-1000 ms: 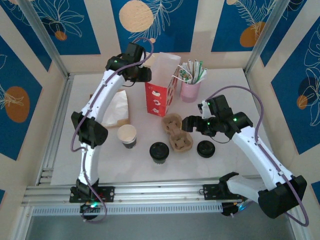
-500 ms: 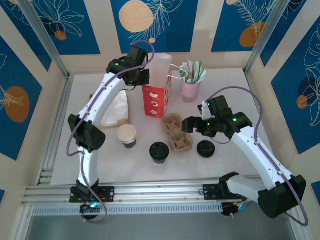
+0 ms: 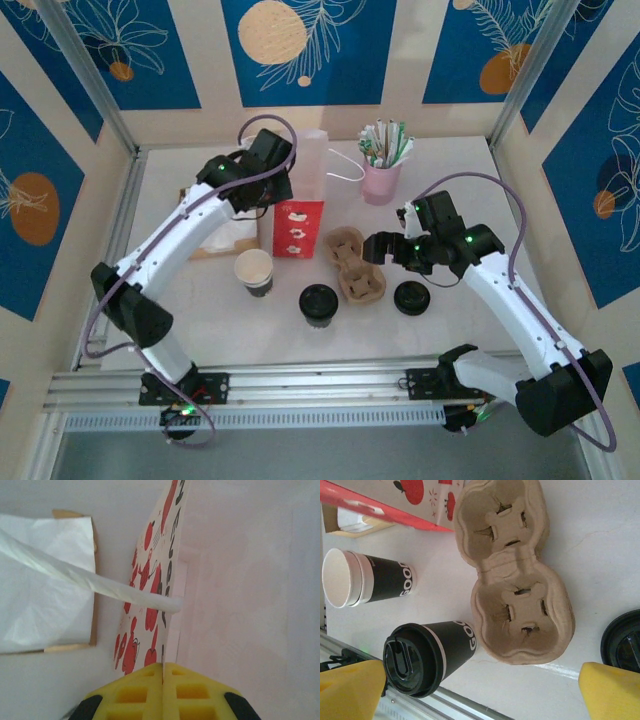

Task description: Pack the takeout coffee

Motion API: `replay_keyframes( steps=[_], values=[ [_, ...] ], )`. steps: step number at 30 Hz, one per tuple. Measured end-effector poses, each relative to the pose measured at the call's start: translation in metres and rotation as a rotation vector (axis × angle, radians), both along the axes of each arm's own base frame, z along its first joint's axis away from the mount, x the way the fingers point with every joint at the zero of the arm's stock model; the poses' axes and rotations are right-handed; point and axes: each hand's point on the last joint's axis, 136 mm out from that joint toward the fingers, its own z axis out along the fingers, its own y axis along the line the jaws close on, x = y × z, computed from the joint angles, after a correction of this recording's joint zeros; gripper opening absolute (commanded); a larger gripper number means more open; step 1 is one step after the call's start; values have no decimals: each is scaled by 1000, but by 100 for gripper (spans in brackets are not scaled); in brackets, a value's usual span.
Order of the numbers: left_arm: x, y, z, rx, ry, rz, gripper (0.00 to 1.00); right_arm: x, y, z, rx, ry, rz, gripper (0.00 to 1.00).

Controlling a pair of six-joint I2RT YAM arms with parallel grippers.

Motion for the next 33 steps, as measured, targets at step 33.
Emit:
replay_keyframes(
  steps=[33],
  values=[
    [-55, 41, -16, -132, -29, 186, 40, 40, 50, -80, -438, 47, 289, 60]
  ],
)
